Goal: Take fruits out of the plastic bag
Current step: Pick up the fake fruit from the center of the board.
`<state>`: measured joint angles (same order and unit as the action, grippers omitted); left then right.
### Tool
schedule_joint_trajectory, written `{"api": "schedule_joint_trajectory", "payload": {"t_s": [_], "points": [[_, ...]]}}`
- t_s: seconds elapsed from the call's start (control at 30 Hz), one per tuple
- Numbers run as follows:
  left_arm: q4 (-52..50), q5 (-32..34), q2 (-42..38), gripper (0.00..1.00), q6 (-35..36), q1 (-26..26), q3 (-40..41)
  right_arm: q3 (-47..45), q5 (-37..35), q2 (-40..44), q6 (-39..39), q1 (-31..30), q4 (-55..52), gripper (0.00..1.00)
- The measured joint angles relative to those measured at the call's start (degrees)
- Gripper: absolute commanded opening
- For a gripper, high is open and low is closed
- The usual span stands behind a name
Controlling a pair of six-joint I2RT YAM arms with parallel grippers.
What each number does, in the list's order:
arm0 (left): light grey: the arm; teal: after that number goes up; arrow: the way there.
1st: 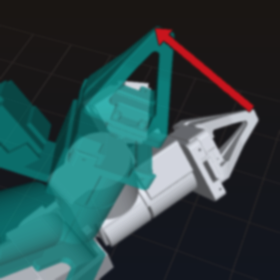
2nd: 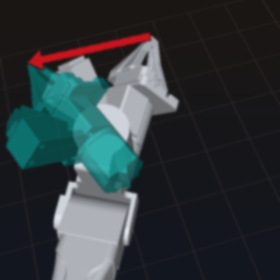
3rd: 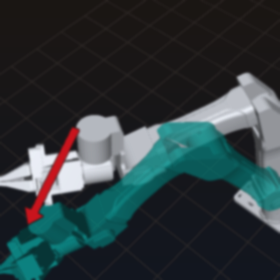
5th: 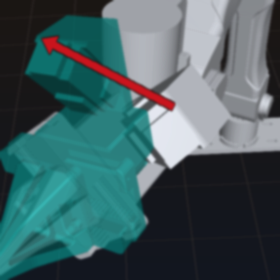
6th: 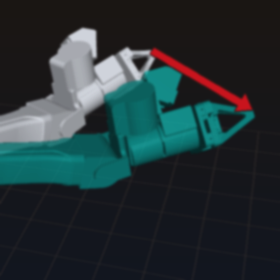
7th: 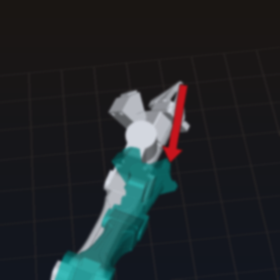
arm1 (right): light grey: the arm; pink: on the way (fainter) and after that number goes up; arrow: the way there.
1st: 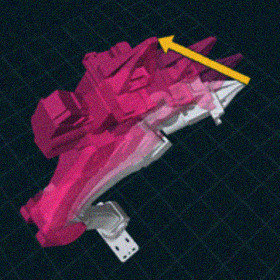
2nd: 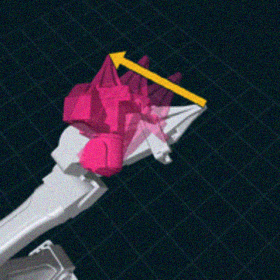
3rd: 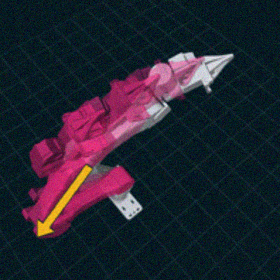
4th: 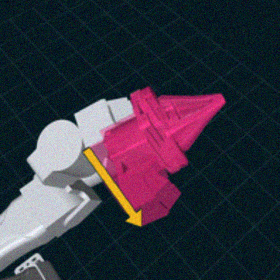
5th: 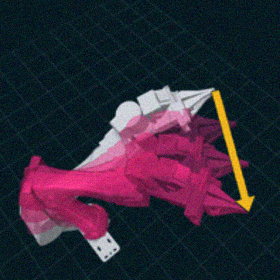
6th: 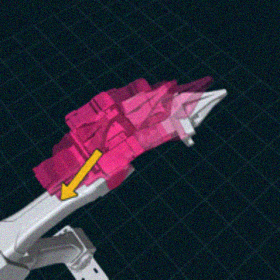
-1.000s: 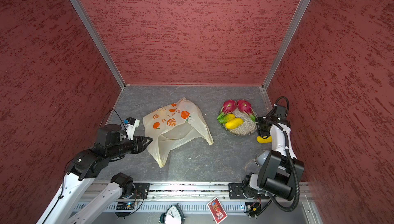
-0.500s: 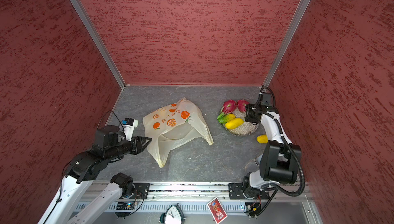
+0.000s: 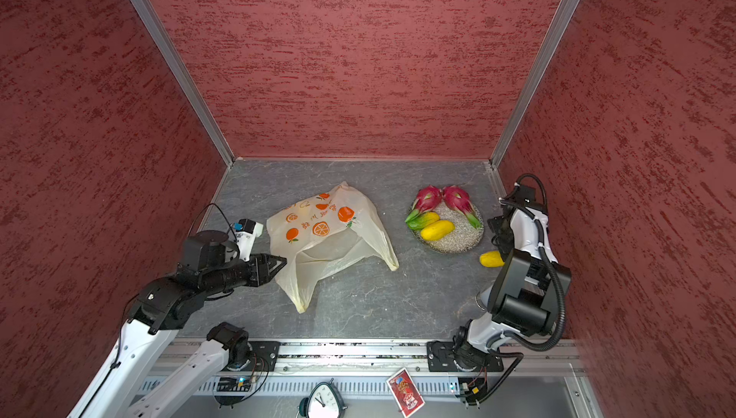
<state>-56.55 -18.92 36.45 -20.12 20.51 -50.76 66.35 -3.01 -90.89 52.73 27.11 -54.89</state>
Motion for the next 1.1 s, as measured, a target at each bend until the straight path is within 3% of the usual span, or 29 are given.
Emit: {"api": "schedule_joint_trajectory", "payload": {"t_s": [0.13,0.57,0.67,0.8,0.9,1.0,1.1], "points": [[0.0,-0.1,0.0,0.41,0.0,0.0,0.0,-4.3,0.4,-1.9,-3.8,1.9,0.9,0.94],[0.0,1.0,0.1,0.41,-0.1,0.8,0.0,-4.2,2.4,-9.5,-8.0,2.1,8.1,0.91],[0.0,1.2,0.6,0.41,-0.1,0.9,0.0,-4.0,3.1,-11.2,-8.3,2.2,8.6,0.77],[0.0,1.3,1.0,0.41,-0.1,1.0,0.0,-4.0,3.5,-10.7,-9.0,2.4,9.1,0.68],[0.0,1.4,1.0,0.41,-0.1,1.0,0.0,-4.0,3.5,-8.7,-9.4,2.4,9.3,0.54],[0.0,1.4,1.0,0.41,-0.1,1.0,0.0,-3.3,3.7,-4.7,-9.7,2.4,9.0,0.51],[0.0,1.4,1.0,0.41,-0.1,1.0,0.0,-1.5,4.6,-0.3,-9.3,2.4,9.2,0.43]]}}
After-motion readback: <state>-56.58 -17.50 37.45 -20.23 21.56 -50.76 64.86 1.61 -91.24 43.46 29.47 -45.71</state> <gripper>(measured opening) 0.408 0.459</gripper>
